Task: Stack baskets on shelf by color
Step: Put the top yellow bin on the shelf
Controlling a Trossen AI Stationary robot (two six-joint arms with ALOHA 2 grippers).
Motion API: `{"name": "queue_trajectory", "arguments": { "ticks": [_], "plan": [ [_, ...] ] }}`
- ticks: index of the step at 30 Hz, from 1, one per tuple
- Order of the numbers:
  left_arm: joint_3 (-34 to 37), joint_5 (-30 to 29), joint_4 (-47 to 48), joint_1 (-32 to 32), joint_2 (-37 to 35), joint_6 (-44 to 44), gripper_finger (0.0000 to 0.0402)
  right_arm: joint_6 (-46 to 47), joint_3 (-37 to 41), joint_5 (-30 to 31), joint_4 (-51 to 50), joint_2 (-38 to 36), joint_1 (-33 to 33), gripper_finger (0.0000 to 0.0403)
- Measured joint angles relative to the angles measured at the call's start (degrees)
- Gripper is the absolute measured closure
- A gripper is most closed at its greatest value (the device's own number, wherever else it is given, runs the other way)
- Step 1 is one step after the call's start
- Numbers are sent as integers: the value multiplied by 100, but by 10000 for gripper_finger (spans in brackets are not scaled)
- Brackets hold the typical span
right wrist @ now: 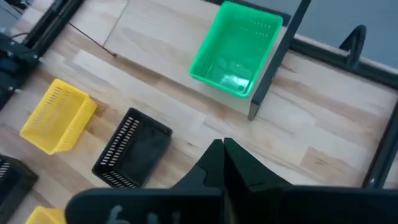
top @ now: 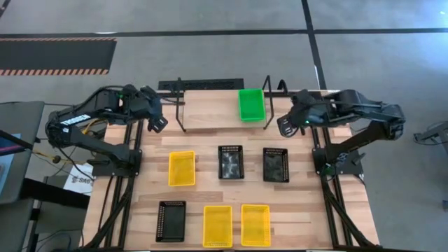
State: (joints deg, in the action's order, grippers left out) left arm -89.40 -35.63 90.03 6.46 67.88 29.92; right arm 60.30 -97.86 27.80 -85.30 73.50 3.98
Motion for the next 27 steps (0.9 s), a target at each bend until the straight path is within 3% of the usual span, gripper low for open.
{"name": "queue_trajectory", "arguments": {
  "ticks": [4, 10, 14, 21, 27],
  "plan": [
    [328, 40, -35, -514, -388, 597, 178, 15, 0, 80, -27, -19, 177, 389],
    [1343, 77, -1, -1145, -1129, 2910, 179, -96, 7, 80, -485, -16, 203, 387],
    [2216, 116, 8, -1473, -1351, 4421, 195, -693, 28, 85, -465, -100, 197, 386],
    [3422, 742, -1179, -2030, -1166, 5857, 215, -1278, 24, 79, -473, -320, 235, 389],
    [3557, 697, -1718, -2363, -453, 6551, 216, -1659, 24, 76, -474, -475, 241, 386]
  ]
}}
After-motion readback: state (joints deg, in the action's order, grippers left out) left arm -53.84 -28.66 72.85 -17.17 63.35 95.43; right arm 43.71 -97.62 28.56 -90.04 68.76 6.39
